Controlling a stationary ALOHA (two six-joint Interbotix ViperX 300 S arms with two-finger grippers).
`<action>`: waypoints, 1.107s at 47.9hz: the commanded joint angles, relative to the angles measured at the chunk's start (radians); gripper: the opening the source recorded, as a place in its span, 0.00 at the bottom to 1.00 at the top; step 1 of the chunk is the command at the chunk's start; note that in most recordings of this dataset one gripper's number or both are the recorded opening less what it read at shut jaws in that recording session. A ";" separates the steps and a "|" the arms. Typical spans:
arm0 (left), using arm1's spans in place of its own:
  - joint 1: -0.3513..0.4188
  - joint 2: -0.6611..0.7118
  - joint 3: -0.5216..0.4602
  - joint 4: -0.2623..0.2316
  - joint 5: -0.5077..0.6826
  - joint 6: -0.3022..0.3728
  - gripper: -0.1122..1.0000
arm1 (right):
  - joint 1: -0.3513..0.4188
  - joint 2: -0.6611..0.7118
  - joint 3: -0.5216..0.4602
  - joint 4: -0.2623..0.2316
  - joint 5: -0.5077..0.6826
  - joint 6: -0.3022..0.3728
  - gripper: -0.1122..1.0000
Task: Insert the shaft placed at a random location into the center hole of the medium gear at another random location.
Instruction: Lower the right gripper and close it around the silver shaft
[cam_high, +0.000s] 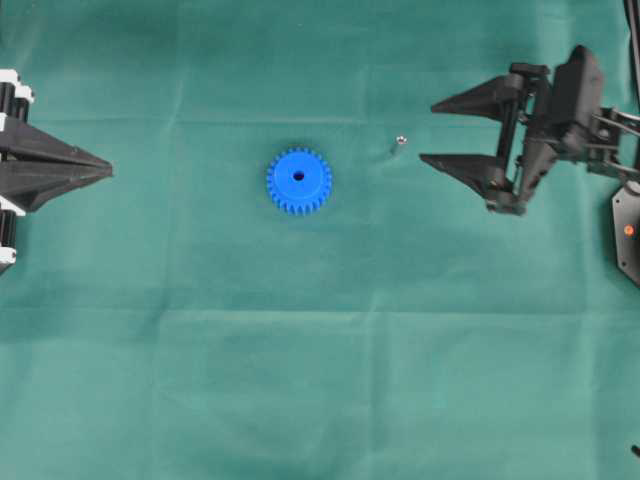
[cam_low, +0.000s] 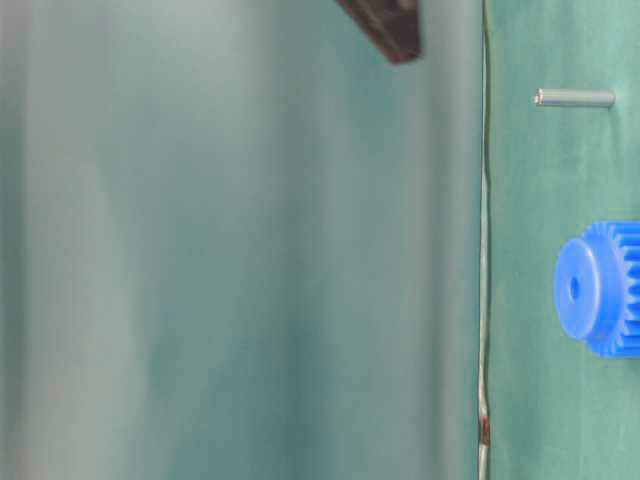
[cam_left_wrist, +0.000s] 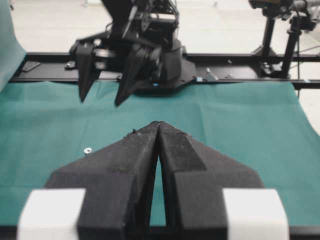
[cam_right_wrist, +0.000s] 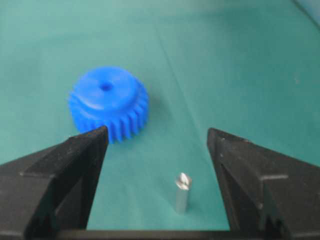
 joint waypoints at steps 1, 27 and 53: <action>-0.002 0.006 -0.026 0.003 -0.006 -0.002 0.10 | -0.011 0.064 -0.028 0.008 -0.055 -0.020 0.86; -0.002 0.009 -0.026 0.002 -0.006 -0.002 0.10 | -0.041 0.325 -0.106 0.028 -0.137 -0.020 0.85; 0.000 0.009 -0.025 0.002 0.000 -0.002 0.10 | -0.041 0.337 -0.101 0.028 -0.120 -0.021 0.44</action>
